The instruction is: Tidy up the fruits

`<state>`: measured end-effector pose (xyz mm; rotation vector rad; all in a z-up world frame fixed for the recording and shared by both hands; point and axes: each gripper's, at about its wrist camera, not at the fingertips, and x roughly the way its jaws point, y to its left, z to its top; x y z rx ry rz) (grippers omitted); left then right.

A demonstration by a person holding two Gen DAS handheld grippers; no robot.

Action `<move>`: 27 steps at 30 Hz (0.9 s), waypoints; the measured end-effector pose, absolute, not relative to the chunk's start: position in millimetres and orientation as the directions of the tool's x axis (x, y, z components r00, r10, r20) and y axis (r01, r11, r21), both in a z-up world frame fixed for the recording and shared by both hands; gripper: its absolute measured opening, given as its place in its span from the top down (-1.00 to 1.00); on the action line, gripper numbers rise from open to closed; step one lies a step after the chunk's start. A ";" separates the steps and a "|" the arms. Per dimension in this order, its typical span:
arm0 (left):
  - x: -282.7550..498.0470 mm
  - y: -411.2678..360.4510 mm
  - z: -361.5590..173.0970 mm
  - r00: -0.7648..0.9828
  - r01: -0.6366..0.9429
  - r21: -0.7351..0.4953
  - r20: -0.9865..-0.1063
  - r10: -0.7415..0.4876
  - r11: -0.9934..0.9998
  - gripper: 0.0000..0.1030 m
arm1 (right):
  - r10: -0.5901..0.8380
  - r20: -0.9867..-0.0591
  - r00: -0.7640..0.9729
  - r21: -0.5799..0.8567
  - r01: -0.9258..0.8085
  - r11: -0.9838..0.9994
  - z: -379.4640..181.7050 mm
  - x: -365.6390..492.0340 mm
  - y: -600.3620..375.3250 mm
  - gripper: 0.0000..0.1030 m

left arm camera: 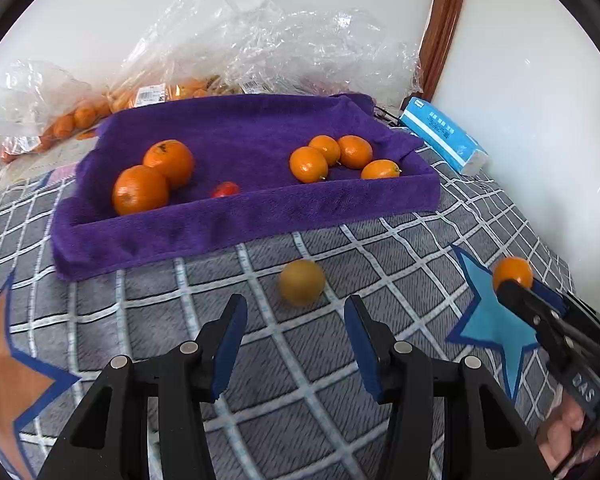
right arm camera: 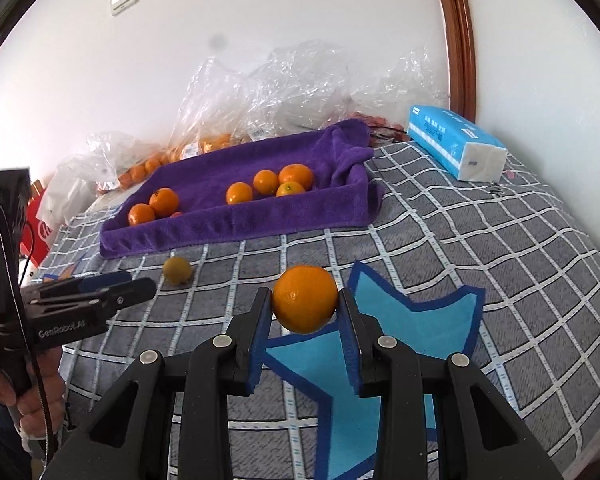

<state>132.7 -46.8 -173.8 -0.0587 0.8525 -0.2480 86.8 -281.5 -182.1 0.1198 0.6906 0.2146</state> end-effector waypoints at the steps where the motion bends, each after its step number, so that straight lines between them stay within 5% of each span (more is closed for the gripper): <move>1: 136.6 -49.5 -175.4 0.629 0.189 -0.154 -0.740 -0.240 0.970 0.07 | 0.228 -0.620 0.751 0.170 -0.155 0.973 -182.3 86.9 -282.3 0.36; 6: 149.7 -59.8 -182.8 0.613 0.177 -0.154 -0.756 -0.231 0.972 0.50 | 0.205 -0.633 0.746 0.116 -0.171 0.978 -184.6 90.1 -279.8 0.36; 27: 105.7 48.6 -178.3 0.639 -0.046 -0.085 -0.768 -0.036 0.995 0.50 | 0.249 -0.707 0.662 0.138 -0.217 0.967 -190.1 126.2 -212.9 0.36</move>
